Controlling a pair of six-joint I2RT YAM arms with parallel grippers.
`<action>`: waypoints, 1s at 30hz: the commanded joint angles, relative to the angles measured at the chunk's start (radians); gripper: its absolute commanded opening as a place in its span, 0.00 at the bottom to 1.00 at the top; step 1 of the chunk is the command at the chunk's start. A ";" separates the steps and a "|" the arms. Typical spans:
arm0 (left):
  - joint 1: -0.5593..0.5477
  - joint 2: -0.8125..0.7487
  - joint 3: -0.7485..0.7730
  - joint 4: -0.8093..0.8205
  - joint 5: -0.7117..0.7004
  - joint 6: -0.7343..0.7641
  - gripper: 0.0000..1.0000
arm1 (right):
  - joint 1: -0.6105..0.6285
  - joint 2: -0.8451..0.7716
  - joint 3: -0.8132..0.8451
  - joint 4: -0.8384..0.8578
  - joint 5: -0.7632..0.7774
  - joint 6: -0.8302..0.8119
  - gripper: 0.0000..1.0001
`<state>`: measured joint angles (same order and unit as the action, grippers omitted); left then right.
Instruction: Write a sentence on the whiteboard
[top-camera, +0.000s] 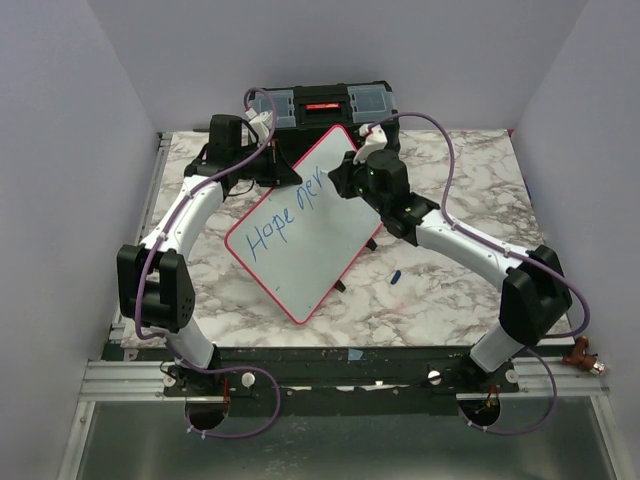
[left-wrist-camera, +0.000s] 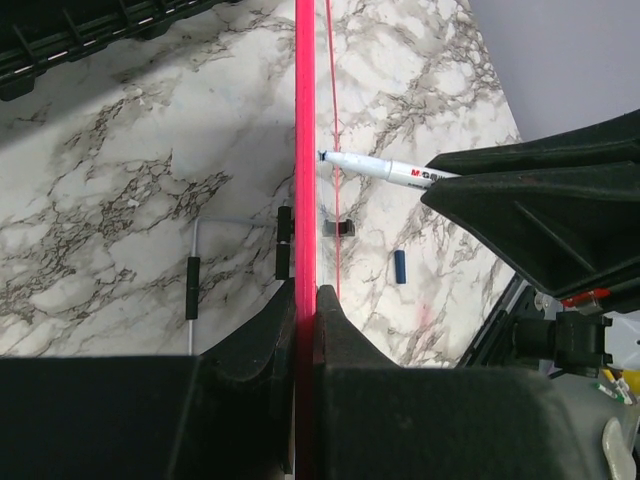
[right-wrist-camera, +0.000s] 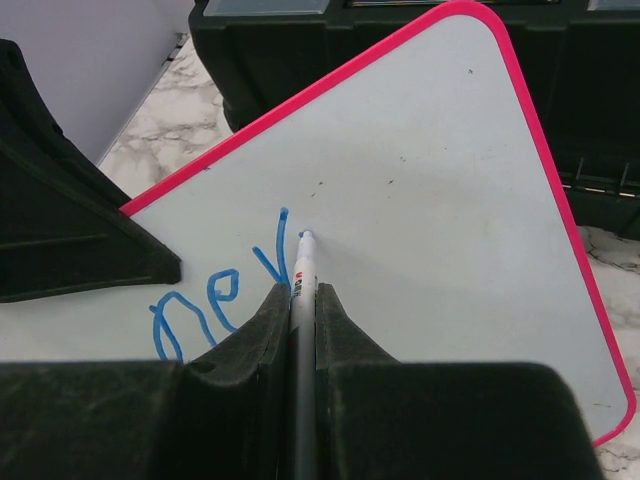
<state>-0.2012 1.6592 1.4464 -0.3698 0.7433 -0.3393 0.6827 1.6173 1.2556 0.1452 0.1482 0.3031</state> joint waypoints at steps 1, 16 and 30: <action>-0.004 0.022 0.034 -0.014 0.039 0.130 0.00 | -0.018 0.025 0.018 0.019 -0.015 0.009 0.00; -0.003 0.031 0.042 -0.017 0.061 0.138 0.00 | -0.047 0.044 0.077 -0.009 -0.046 0.008 0.01; -0.003 0.034 0.043 -0.014 0.064 0.129 0.00 | -0.047 0.041 0.062 -0.033 -0.142 0.024 0.01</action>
<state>-0.1925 1.6779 1.4654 -0.3950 0.7895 -0.3107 0.6373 1.6447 1.3102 0.1375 0.0685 0.3153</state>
